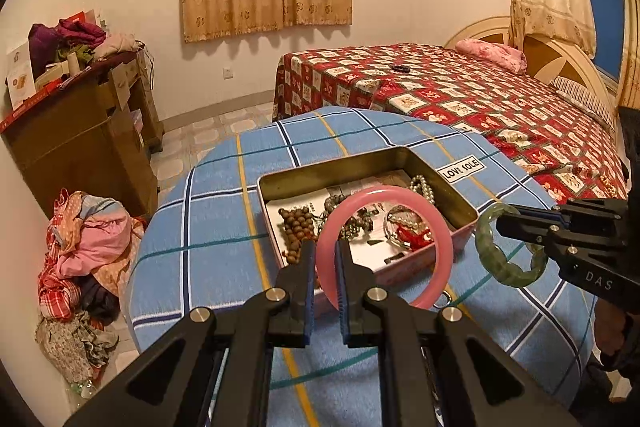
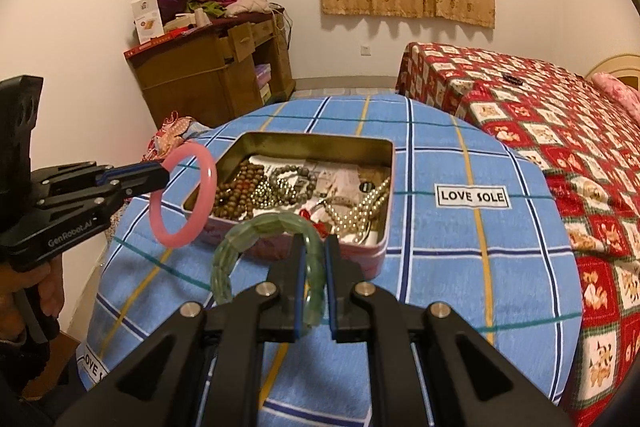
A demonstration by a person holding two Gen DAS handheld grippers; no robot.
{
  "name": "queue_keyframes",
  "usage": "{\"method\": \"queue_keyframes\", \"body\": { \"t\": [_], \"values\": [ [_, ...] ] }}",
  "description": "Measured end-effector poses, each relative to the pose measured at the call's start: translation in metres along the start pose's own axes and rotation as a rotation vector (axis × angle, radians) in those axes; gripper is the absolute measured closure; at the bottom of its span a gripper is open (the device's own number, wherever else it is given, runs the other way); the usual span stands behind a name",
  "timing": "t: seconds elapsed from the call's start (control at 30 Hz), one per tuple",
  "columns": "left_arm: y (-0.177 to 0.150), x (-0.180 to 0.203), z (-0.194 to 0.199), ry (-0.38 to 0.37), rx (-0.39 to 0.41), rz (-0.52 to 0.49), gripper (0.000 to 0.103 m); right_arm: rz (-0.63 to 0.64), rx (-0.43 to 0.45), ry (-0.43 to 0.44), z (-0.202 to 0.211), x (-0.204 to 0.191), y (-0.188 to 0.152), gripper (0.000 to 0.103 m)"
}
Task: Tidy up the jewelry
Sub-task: 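Carry both bangles over the tin, lower them in and open both tools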
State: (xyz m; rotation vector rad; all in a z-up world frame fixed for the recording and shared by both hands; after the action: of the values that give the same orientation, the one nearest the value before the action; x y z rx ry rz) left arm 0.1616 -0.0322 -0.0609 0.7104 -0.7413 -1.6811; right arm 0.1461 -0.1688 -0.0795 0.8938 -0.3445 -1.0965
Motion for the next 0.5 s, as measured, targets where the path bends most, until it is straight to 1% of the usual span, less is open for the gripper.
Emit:
{"method": "queue_keyframes", "body": {
  "t": [0.23, 0.5],
  "values": [
    [0.019, -0.002, -0.013, 0.007, 0.004, -0.020, 0.094, 0.010, -0.003, 0.007, -0.010, 0.005, 0.018, 0.092],
    [0.034, -0.008, -0.039, 0.017, -0.017, -0.027, 0.094, 0.023, -0.006, -0.005, -0.030, 0.014, 0.046, 0.092]
  ]
}}
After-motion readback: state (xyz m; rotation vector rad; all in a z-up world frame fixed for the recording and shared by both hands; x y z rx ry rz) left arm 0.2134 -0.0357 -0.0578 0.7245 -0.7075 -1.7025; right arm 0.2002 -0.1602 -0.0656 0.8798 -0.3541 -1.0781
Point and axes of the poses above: each gripper's, at about its wrist camera, not at the fingertips, and z roughly against the way its jaws point, x to its right, y to its top, the point moved 10 cm from there along -z, roughly the way its jaws point, and after that the axes turned 7 degrees about y, right-handed, at the moved point
